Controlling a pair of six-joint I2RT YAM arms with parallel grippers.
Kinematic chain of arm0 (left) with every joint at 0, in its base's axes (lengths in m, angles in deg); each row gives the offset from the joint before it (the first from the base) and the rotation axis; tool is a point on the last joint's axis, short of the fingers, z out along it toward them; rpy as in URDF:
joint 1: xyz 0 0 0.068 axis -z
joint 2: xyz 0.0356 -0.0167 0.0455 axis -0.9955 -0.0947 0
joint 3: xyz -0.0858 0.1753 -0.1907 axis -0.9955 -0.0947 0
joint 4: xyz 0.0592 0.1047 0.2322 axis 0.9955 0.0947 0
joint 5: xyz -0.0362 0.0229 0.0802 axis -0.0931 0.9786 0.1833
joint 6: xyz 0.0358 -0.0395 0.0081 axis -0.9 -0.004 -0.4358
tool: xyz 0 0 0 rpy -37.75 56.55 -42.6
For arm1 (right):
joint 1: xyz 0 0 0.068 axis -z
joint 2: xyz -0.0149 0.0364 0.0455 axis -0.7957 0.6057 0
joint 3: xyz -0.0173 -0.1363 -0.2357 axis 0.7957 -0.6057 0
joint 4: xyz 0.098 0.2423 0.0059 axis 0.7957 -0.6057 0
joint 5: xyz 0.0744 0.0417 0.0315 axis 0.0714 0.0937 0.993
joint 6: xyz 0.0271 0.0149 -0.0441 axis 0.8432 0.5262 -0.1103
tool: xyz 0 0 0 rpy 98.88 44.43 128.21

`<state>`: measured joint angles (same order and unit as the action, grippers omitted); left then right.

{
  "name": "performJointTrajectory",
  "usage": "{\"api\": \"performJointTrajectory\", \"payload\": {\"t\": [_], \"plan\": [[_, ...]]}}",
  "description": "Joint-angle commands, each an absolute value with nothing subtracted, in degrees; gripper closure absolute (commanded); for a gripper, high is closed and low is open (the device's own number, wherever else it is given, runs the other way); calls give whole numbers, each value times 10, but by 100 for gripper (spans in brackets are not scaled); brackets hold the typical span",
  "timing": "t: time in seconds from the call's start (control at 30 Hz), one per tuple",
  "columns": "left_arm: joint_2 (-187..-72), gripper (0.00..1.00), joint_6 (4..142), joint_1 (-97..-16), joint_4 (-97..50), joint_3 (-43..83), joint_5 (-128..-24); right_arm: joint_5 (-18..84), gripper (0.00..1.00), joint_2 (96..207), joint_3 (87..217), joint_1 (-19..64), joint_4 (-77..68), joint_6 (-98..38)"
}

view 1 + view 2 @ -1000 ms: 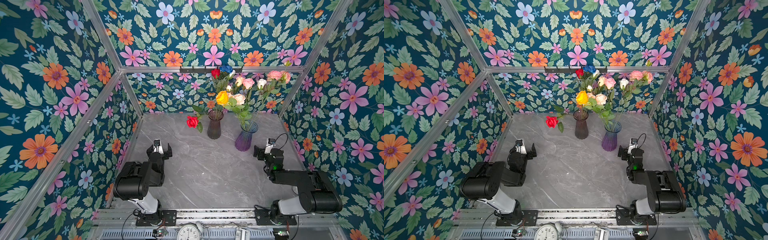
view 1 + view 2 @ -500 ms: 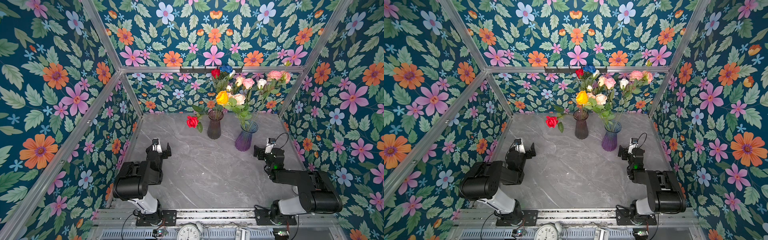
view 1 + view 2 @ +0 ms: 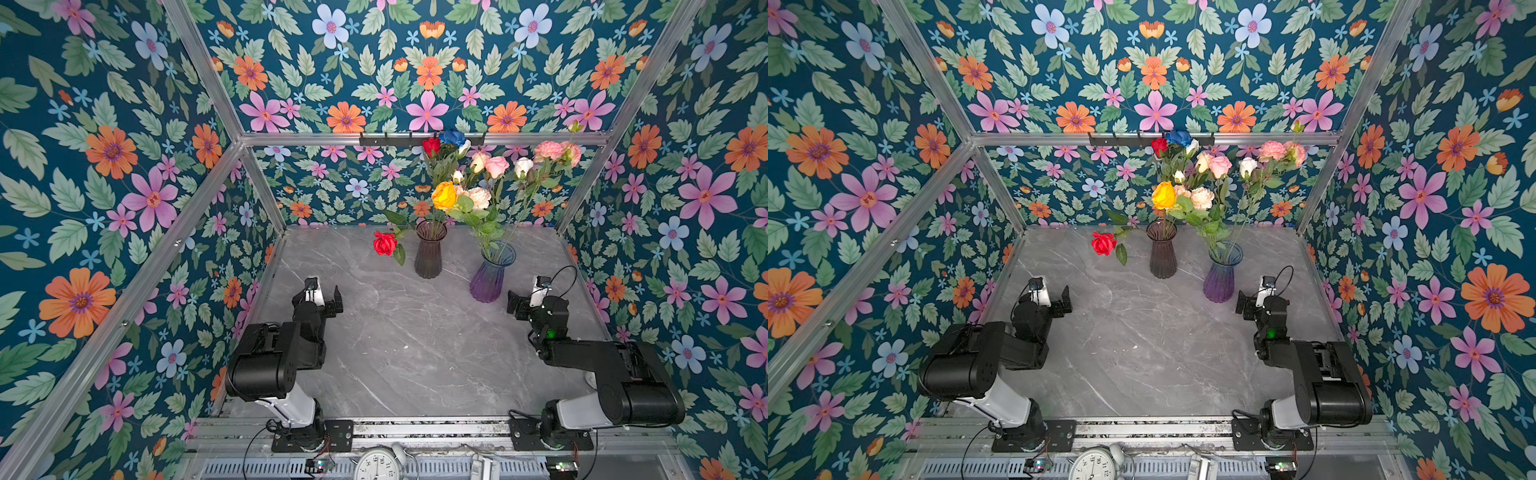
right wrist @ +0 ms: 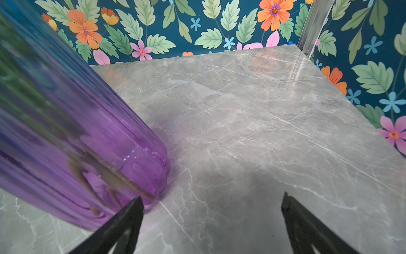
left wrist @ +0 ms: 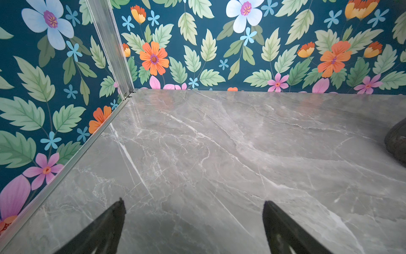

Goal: Arrange flowers in a vase
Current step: Reset both arms

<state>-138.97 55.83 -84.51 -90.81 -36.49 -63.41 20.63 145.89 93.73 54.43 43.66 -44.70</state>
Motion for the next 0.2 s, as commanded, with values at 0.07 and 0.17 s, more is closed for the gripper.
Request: {"api": "performJointTrajectory", "payload": {"t": [0.07, 0.17], "plan": [[-1389, 0, 559, -846, -912, -364, -636, 211, 1, 1456, 938, 545, 441, -447], [-1388, 0, 559, -846, -914, -365, -634, 211, 1, 1455, 937, 545, 442, -447]]}}
